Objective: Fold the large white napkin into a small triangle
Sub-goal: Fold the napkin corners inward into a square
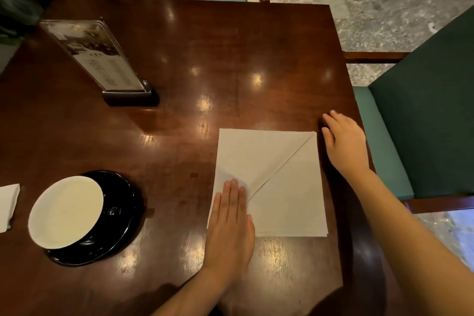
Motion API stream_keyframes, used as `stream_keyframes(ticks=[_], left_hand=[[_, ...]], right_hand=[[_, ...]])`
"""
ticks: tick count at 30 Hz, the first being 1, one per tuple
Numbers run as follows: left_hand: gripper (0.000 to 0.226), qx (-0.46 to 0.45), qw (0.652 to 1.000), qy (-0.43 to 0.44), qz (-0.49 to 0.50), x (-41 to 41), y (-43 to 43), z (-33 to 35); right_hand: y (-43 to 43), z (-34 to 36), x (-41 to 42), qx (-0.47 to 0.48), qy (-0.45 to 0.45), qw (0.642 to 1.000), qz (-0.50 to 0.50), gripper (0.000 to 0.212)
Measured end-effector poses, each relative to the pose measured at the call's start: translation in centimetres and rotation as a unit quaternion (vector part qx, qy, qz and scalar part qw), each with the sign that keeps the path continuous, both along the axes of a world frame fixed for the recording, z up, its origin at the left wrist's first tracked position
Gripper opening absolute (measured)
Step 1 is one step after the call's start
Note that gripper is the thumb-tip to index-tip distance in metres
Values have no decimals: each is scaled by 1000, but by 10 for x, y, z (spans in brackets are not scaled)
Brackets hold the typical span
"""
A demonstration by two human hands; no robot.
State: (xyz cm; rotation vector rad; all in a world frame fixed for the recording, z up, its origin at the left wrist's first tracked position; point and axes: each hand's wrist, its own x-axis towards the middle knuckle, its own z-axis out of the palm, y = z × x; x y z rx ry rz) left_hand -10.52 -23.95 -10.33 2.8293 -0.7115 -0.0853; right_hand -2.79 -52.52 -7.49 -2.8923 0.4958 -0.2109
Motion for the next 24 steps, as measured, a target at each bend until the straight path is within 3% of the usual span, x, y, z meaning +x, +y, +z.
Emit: stream_keyframes(ticks=[3,8,18,24], left_hand=[[61,3,1000,2,5,1,1,-2],[62,6,1000,-2,2,0,0,0],[61,4,1000,19,6,1,-1,2],[58,15,999,30,-2,2,0,2]], right_hand=[[2,9,3,31,-14,996,86,29],[-1,21,14,58,58,987,135,22],[7,13,17,29,43,995,88,15],[9,3,12,131,-11,991,11,7]])
